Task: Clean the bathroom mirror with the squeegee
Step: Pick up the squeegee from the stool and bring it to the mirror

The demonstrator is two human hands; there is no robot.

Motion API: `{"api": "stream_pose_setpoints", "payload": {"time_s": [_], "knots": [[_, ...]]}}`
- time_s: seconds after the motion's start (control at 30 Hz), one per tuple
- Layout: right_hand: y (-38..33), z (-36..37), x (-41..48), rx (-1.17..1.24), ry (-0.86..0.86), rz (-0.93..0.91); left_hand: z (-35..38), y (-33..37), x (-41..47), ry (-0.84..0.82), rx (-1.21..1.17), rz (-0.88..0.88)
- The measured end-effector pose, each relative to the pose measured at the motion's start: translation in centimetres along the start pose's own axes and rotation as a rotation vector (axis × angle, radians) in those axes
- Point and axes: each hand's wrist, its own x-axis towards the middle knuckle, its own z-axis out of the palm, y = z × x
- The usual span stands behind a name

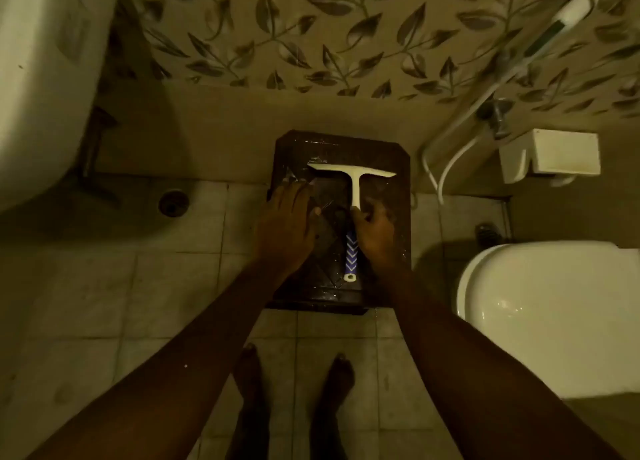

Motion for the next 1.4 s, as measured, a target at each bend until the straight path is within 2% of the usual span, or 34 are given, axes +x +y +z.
{"api": "stream_pose_setpoints", "payload": {"time_s": [0.13, 0.27, 0.57, 0.77, 0.93, 1.07, 1.27, 1.4], "knots": [[-1.2, 0.8, 0.3, 0.260, -0.101, 0.130, -0.9, -0.1, -0.2, 0.029, -0.098, -0.068], [-4.5, -0.5, -1.9, 0.451, -0.086, 0.161, -4.7, 1.2, -1.0, 0.064, -0.193, -0.105], [-15.8, -5.4, -13.0, 0.456, -0.035, -0.111, -16.7, 5.4, -5.6, 0.160, -0.337, -0.216], [-23.8, -6.1, -20.1, 0.479, -0.095, -0.240, -25.2, 5.0, -9.1, 0.362, -0.349, -0.250], [-30.1, -3.8, -24.5, 0.415, -0.048, -0.381, -32.5, 1.1, -10.4, 0.491, -0.326, -0.248], [-35.4, 0.4, -27.4, 0.373, 0.031, -0.593, -39.3, -3.7, -10.9, 0.605, -0.291, -0.210], [-44.7, 6.8, -31.4, 0.298, 0.175, -0.799, -49.9, -11.1, -12.1, 0.708, -0.204, -0.199], [-50.5, 9.2, -33.3, 0.290, 0.239, -0.897, -56.3, -14.4, -11.8, 0.763, -0.115, -0.122]]}}
